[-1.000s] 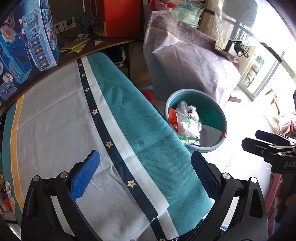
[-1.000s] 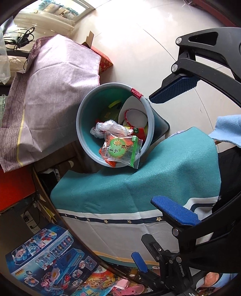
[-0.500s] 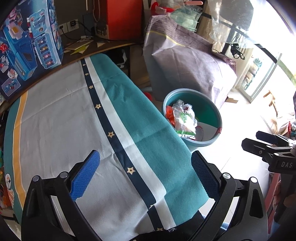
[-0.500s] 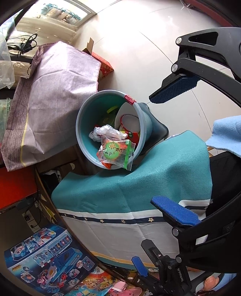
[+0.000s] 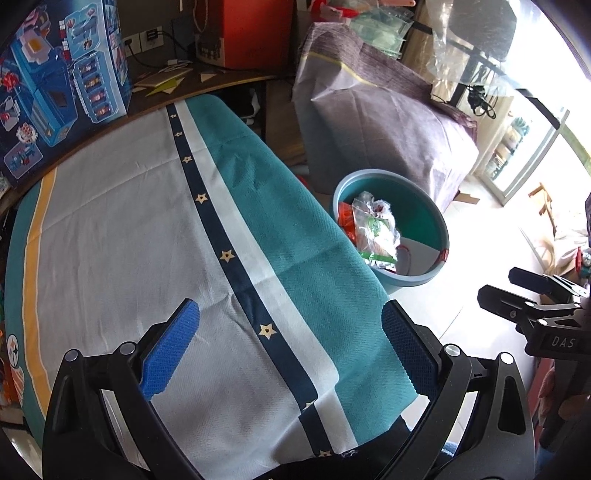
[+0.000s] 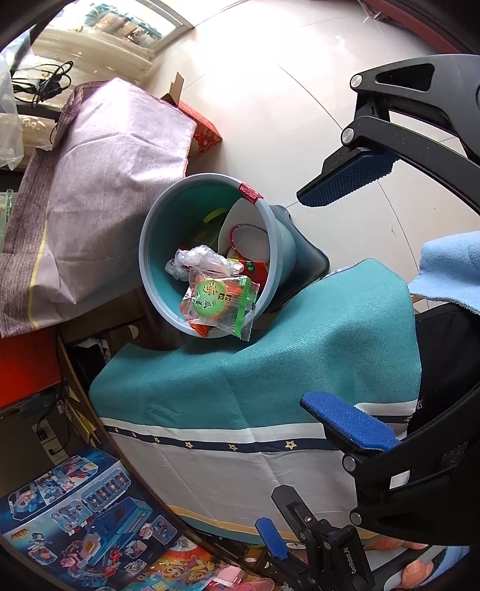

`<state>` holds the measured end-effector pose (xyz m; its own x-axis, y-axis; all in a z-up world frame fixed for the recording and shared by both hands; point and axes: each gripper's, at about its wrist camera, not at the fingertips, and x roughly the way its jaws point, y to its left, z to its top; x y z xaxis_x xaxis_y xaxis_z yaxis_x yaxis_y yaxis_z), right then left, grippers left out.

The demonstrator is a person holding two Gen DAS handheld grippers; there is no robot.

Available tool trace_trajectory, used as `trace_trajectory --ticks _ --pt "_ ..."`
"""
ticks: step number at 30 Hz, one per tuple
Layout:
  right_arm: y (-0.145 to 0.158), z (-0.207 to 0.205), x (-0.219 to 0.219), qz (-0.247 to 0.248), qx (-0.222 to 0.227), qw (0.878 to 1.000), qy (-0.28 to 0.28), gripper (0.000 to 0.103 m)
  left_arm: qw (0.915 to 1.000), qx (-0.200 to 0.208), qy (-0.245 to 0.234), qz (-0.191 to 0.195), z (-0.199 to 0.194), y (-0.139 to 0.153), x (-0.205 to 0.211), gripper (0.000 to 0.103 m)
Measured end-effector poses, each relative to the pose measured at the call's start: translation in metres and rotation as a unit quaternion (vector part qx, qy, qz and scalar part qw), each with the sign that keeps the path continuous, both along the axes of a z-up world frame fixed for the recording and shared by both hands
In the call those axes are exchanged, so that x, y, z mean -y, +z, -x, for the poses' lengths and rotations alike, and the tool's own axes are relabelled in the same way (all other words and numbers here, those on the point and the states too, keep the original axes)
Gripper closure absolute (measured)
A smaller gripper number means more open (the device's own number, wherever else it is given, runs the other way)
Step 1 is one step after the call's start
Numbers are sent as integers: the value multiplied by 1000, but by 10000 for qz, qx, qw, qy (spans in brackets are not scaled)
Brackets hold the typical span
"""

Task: Collect trash

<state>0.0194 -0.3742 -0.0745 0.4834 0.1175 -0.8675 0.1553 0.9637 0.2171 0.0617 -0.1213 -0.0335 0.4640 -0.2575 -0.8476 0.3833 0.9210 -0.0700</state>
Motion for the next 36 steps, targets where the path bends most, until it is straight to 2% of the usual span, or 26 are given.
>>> trace_trajectory --ticks 7,14,36 --pt "-3 -2 -1 -23 -51 10000 -25 7 10000 63 -13 -47 0 -1 -1 4" --pt "-6 -4 -2 -32 -99 9999 -13 7 9998 76 -66 144 0 -1 -3 4" --pt "-12 -10 -2 -18 -128 9999 25 7 10000 -9 -31 -36 -4 -13 -3 4"
